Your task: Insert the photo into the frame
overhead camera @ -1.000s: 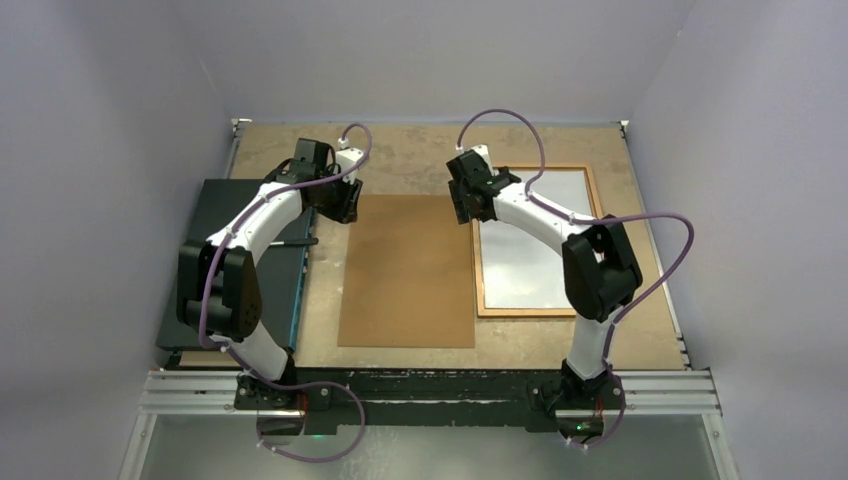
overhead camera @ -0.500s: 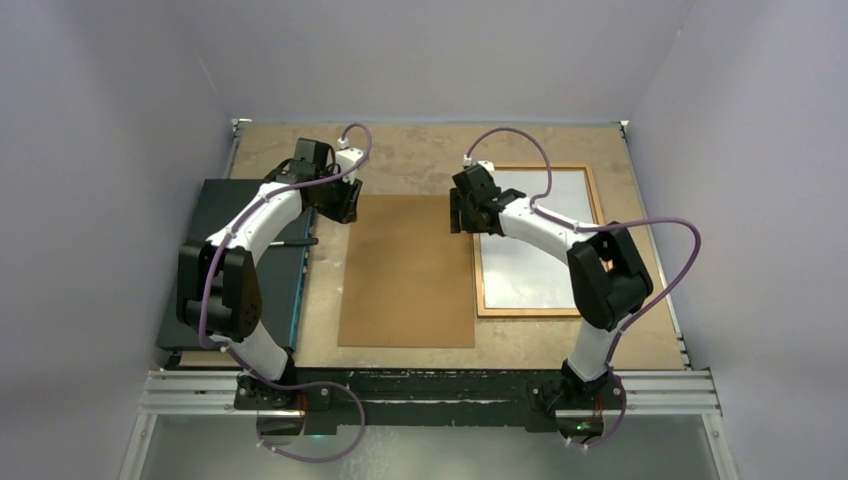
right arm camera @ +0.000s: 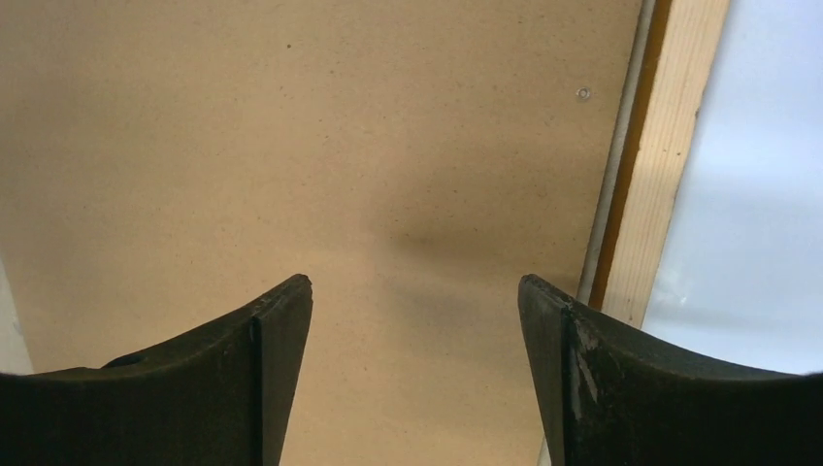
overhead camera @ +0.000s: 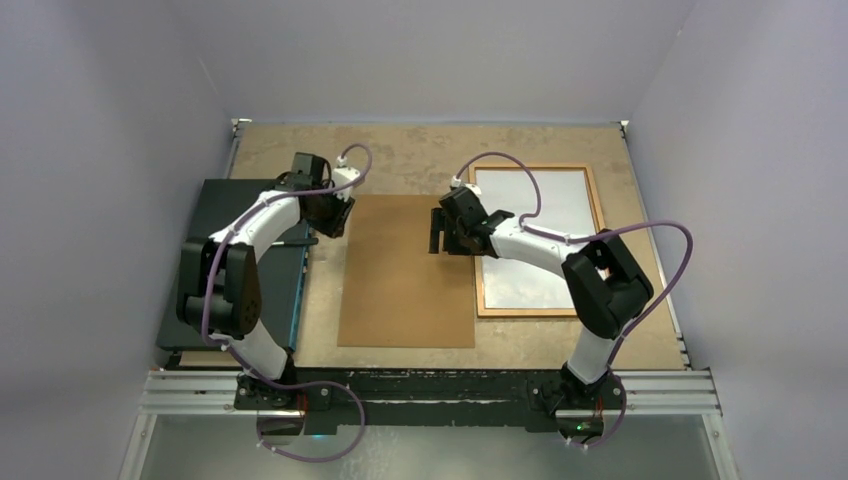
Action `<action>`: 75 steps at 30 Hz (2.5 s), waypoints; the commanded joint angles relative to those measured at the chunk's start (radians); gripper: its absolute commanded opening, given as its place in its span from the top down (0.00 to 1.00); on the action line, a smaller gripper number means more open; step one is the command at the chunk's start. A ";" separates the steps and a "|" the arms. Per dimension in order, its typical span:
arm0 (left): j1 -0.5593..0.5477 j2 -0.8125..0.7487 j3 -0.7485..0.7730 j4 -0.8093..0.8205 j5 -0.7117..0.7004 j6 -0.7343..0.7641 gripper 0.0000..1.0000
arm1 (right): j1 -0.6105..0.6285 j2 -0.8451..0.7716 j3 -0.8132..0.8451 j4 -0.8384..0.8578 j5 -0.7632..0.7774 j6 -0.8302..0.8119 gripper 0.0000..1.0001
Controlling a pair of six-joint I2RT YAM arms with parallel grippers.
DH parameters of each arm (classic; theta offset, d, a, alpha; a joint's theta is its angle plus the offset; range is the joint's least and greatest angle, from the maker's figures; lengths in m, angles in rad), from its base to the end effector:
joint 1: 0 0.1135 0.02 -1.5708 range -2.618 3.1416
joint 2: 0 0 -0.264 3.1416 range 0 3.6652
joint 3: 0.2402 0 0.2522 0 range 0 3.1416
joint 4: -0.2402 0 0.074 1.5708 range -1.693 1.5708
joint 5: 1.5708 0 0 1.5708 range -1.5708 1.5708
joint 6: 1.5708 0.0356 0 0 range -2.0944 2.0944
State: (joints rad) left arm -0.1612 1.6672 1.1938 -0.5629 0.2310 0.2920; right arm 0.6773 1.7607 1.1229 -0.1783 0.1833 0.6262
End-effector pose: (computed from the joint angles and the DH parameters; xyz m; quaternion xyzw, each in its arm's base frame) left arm 0.3403 -0.0636 0.2245 0.2449 0.9267 -0.0938 0.2690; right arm 0.2979 0.2312 0.1957 0.0101 0.9263 0.1549 0.3433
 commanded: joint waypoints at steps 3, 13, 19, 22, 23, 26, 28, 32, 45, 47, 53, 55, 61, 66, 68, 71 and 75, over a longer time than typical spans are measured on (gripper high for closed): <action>0.006 -0.013 -0.150 0.049 -0.080 0.169 0.67 | -0.005 0.001 -0.008 -0.055 0.068 0.079 0.18; 0.004 0.008 -0.225 0.131 -0.086 0.188 0.67 | -0.005 0.005 -0.053 -0.109 0.094 0.097 0.12; -0.005 0.015 -0.238 0.148 -0.076 0.178 0.67 | -0.013 0.009 -0.069 -0.101 0.091 0.095 0.09; -0.018 0.017 -0.243 0.164 -0.075 0.173 0.67 | -0.023 0.017 -0.077 -0.084 0.066 0.096 0.08; -0.025 0.020 -0.247 0.173 -0.079 0.171 0.67 | -0.027 0.023 -0.080 -0.073 0.052 0.098 0.08; -0.044 0.038 -0.253 0.194 -0.091 0.165 0.67 | -0.034 0.038 -0.092 -0.038 -0.003 0.113 0.07; -0.053 0.050 -0.255 0.201 -0.089 0.156 0.68 | -0.035 0.043 -0.096 -0.016 -0.032 0.127 0.07; -0.068 0.062 -0.271 0.221 -0.063 0.136 0.69 | -0.034 0.047 -0.103 0.020 -0.080 0.158 0.06; -0.088 0.104 -0.302 0.247 -0.006 0.093 0.71 | -0.042 0.014 -0.104 0.210 -0.322 0.249 0.07; -0.095 0.107 -0.303 0.249 0.002 0.085 0.72 | -0.048 -0.024 -0.089 0.230 -0.364 0.261 0.07; -0.125 0.112 -0.298 0.264 0.011 0.066 0.72 | -0.075 -0.119 -0.081 0.222 -0.389 0.293 0.07; -0.139 0.121 -0.292 0.270 0.013 0.058 0.72 | -0.094 -0.146 -0.109 0.229 -0.390 0.300 0.08; -0.185 0.140 -0.270 0.278 0.022 0.033 0.73 | -0.154 -0.225 -0.207 0.289 -0.419 0.339 0.08; -0.224 0.152 -0.238 0.276 0.028 0.008 0.73 | -0.207 -0.268 -0.244 0.281 -0.422 0.341 0.08; -0.242 0.159 -0.223 0.274 0.028 -0.001 0.73 | -0.229 -0.283 -0.261 0.282 -0.425 0.343 0.09; -0.270 0.171 -0.198 0.271 0.025 -0.014 0.73 | -0.264 -0.294 -0.277 0.274 -0.426 0.328 0.09; -0.300 0.189 -0.168 0.267 0.014 -0.026 0.74 | -0.326 -0.296 -0.310 0.269 -0.432 0.292 0.09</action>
State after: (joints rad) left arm -0.3817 1.7847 1.0237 -0.2020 0.0738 0.3473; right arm 0.3775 1.4960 0.8295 -0.0147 -0.1352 0.9119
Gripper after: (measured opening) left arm 0.263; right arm 0.919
